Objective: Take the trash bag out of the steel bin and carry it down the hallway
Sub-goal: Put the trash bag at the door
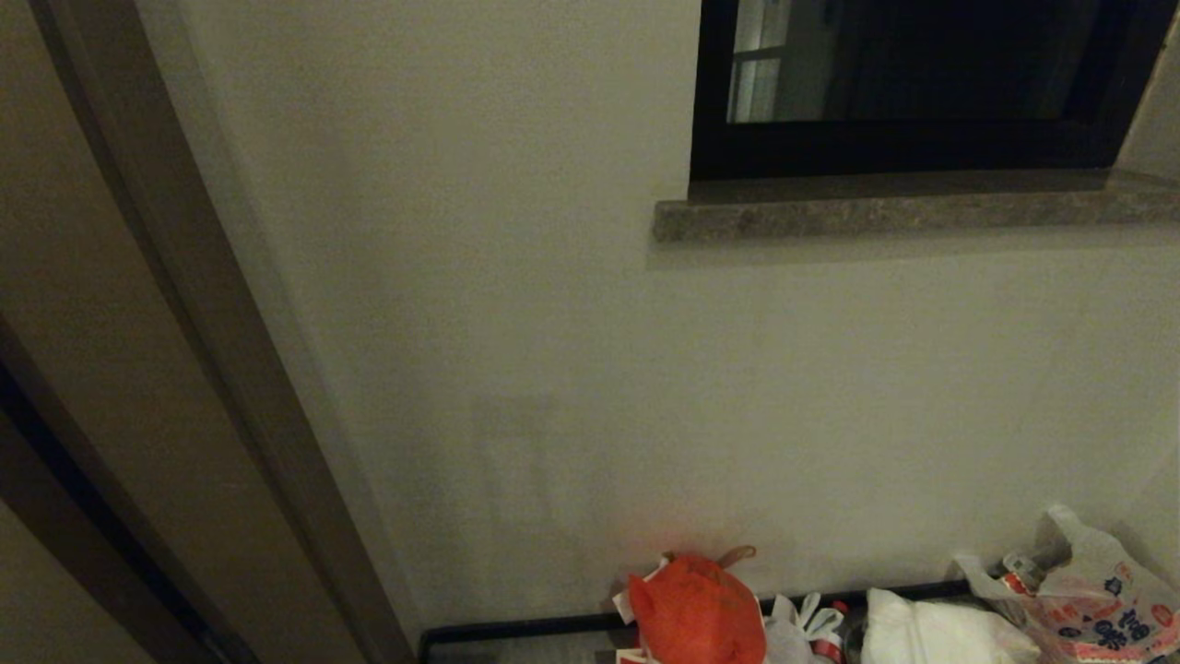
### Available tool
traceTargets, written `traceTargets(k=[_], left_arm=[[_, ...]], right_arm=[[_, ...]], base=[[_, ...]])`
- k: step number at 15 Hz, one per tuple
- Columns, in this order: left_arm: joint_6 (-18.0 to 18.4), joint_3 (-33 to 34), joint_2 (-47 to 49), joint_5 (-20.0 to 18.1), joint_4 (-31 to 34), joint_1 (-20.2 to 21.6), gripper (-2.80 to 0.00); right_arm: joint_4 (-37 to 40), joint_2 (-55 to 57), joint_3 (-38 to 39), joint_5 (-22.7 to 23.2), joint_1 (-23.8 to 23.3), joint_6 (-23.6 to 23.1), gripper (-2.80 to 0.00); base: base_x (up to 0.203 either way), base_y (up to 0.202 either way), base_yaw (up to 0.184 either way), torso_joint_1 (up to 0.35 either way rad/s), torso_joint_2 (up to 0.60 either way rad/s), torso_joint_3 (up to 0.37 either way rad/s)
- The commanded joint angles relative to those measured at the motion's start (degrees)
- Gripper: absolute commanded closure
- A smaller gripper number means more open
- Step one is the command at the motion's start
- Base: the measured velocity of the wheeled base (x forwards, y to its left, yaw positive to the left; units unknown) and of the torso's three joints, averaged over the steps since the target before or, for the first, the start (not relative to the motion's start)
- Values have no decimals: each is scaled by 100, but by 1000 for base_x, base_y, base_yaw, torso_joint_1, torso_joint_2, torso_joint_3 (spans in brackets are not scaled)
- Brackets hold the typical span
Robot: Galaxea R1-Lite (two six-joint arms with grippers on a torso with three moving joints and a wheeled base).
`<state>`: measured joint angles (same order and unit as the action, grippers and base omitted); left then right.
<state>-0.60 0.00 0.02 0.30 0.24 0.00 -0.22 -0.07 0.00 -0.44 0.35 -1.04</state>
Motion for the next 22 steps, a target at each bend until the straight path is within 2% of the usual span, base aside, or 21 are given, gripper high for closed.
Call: traceTargets(k=[1, 8, 22], left_arm=[[4, 9, -2, 5, 2, 0, 0], [-4, 9, -2, 5, 2, 9, 0], [-11, 9, -2, 5, 2, 9, 0]], right_arm=[[-4, -1, 0, 0, 0, 7, 0], [4, -1, 0, 0, 0, -55, 0], [-13, -1, 0, 24, 0, -72, 0]], base=[[0, 0, 0, 0, 0, 0], [0, 0, 0, 1, 0, -12], [0, 0, 0, 2, 3, -188]])
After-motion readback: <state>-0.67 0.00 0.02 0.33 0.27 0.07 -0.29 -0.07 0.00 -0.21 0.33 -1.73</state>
